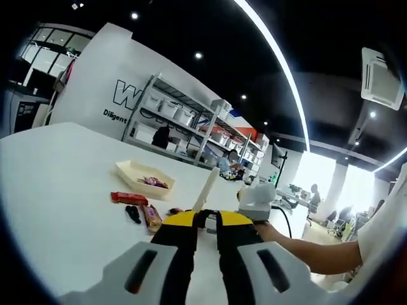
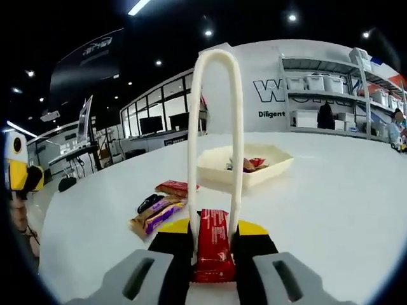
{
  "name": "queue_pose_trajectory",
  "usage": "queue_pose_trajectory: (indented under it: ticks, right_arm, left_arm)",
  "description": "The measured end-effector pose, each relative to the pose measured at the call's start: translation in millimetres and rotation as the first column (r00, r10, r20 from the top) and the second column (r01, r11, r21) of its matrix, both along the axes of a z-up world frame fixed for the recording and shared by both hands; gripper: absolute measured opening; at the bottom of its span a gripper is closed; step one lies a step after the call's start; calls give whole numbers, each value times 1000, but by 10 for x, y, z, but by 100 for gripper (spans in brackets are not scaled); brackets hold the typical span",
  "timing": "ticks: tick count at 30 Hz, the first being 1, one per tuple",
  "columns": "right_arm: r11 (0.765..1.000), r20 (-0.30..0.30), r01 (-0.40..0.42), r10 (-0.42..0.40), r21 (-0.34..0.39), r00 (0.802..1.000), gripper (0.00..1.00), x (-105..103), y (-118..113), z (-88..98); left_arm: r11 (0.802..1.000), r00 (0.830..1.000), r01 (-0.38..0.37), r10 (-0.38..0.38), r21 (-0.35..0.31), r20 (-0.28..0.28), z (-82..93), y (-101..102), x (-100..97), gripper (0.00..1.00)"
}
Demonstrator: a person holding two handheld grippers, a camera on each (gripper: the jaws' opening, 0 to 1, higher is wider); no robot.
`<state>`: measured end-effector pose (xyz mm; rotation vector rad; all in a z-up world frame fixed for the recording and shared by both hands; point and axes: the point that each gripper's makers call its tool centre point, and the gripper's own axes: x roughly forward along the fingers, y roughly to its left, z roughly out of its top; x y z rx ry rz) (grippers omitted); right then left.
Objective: Place the target food into the container with the food tongs after gripping and lifting it, then release it inside without dropping or visibly crushing the food.
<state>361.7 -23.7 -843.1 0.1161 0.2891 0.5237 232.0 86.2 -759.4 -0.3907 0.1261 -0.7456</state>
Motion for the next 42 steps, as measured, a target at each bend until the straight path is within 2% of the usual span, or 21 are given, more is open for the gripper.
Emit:
queue_pose_trajectory:
  ticks: [4,9,13,16,20,23,24,28,31,33,35,39,42]
  right_arm:
    - [1000,27,6,-6,3,1000,18,24,-57,125]
    - [999,75,-5,2,34,997,18,109,-62,386]
    - [999,98,-13,9,40,995,18,318,-42,609]
    - [999,112,-9,4,36,994,18,456,-44,679]
    - [998,94,17,-22,55,995,18,751,-82,658]
    - [997,76,27,-32,67,997,18,847,-88,642]
    - [996,63,36,-41,77,997,18,947,-106,637]
    - [996,50,44,-48,81,998,18,1091,-87,632]
    - [997,30,44,-46,60,998,18,1205,-39,554]
    - [998,17,44,-45,37,999,18,1257,-16,474]
    - [998,-2,44,-43,47,999,18,1289,8,410]
    - [999,-15,45,-45,12,999,18,1330,22,294]
    - [999,-30,49,-49,0,998,18,1367,15,220]
  left_arm:
    - [1000,1000,-2,2,-3,-4,-10,-2,13,11]
    - [1000,1000,5,-5,-6,-10,-42,-47,7,11]
    - [1000,1000,7,-8,-11,-16,-69,-60,-11,11]
    - [1000,1000,5,-5,-12,-20,-78,-49,-7,11]
    - [1000,1000,-4,3,-6,-25,-117,-25,33,11]
    - [1000,999,-8,7,-16,-47,-147,-7,58,11]
    - [1000,999,-8,8,-18,-44,-142,-9,55,11]
    - [1000,999,-9,10,20,-38,-180,-24,64,11]
    - [999,999,-14,16,42,-34,-213,-23,88,11]
    - [998,999,-14,16,62,-33,-253,-28,103,11]
    - [994,1000,-16,18,108,-12,-284,-24,109,11]
    - [981,999,-41,37,189,24,-340,21,133,15]
    - [974,998,-56,50,221,32,-384,58,153,20]
